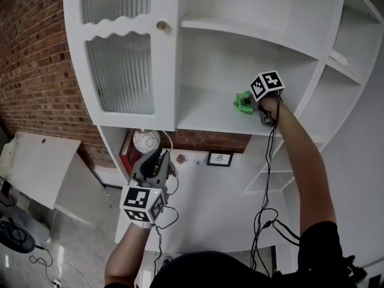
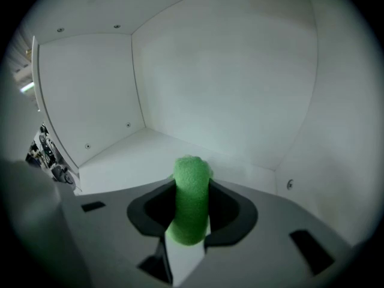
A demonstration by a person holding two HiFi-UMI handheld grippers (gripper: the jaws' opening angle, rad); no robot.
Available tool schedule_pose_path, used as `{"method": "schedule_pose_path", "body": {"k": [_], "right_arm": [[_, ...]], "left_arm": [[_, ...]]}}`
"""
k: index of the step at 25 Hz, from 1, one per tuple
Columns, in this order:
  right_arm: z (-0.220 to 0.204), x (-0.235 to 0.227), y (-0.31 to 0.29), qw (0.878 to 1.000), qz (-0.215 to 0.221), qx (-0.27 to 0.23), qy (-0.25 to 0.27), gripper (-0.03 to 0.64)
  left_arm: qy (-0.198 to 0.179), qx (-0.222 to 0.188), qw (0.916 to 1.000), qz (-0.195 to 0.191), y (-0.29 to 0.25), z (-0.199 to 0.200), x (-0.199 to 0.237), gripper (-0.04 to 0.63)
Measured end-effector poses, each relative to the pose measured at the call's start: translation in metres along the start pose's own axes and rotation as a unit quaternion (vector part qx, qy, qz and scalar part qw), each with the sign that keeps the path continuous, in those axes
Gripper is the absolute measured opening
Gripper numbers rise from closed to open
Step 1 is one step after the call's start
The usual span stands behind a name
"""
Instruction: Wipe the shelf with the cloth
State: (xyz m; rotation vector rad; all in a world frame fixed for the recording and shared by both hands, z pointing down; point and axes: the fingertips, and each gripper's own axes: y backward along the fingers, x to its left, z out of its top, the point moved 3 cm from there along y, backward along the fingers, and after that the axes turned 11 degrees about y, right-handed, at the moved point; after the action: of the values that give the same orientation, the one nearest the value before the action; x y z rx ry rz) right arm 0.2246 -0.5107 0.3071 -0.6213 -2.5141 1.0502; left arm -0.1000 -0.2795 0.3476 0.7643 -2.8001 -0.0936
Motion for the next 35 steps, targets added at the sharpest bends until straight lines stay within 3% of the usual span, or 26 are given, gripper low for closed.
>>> {"method": "schedule_pose_path", "body": {"k": [4, 8, 12, 18, 20, 22, 24, 25, 28, 31, 33, 35], "right_arm": [[-0.016, -0.014, 0.013, 0.993, -0.08, 0.056, 0.064, 0.117], [-0.028, -0.02, 0.023, 0.963, -0.17, 0.142, 0.156, 0.114], [-0.041, -0.021, 0.025, 0.921, -0.225, 0.226, 0.223, 0.114], [-0.062, -0.03, 0.031, 0.83, -0.297, 0.342, 0.325, 0.114], [-0.063, -0.032, 0.031, 0.81, -0.313, 0.351, 0.349, 0.114], [-0.059, -0.031, 0.032, 0.804, -0.324, 0.342, 0.362, 0.114], [-0.043, -0.028, 0.035, 0.82, -0.33, 0.301, 0.358, 0.115], [-0.032, -0.025, 0.038, 0.838, -0.327, 0.266, 0.348, 0.115], [0.01, -0.008, 0.049, 0.911, -0.276, 0.112, 0.286, 0.115], [0.043, 0.017, 0.054, 0.964, -0.175, -0.01, 0.198, 0.115], [0.057, 0.037, 0.05, 0.981, -0.106, -0.061, 0.153, 0.115], [0.07, 0.056, 0.042, 0.986, -0.053, -0.104, 0.122, 0.115]], "left_arm": [[0.001, 0.002, 0.9998, -0.019, -0.01, -0.003, -0.009, 0.069], [0.001, 0.003, 0.9993, -0.036, -0.016, -0.005, -0.018, 0.069], [0.007, 0.001, 0.9989, -0.046, -0.019, -0.006, -0.021, 0.069], [0.012, -0.003, 0.9986, -0.051, -0.018, -0.005, -0.021, 0.069], [0.01, 0.0, 0.9986, -0.051, -0.018, -0.007, -0.022, 0.069], [0.008, 0.003, 0.9988, -0.049, -0.017, -0.008, -0.023, 0.069], [0.005, 0.004, 0.999, -0.044, -0.014, -0.008, -0.022, 0.069], [0.003, 0.004, 0.9992, -0.041, -0.012, -0.008, -0.022, 0.069], [-0.007, 0.006, 0.9996, -0.026, -0.003, -0.007, -0.017, 0.069], [-0.015, 0.007, 0.9998, -0.005, 0.007, -0.005, -0.009, 0.069], [-0.018, 0.007, 0.9997, 0.011, 0.016, -0.002, -0.004, 0.069], [-0.024, 0.006, 0.9994, 0.026, 0.025, 0.001, 0.0, 0.069]]}}
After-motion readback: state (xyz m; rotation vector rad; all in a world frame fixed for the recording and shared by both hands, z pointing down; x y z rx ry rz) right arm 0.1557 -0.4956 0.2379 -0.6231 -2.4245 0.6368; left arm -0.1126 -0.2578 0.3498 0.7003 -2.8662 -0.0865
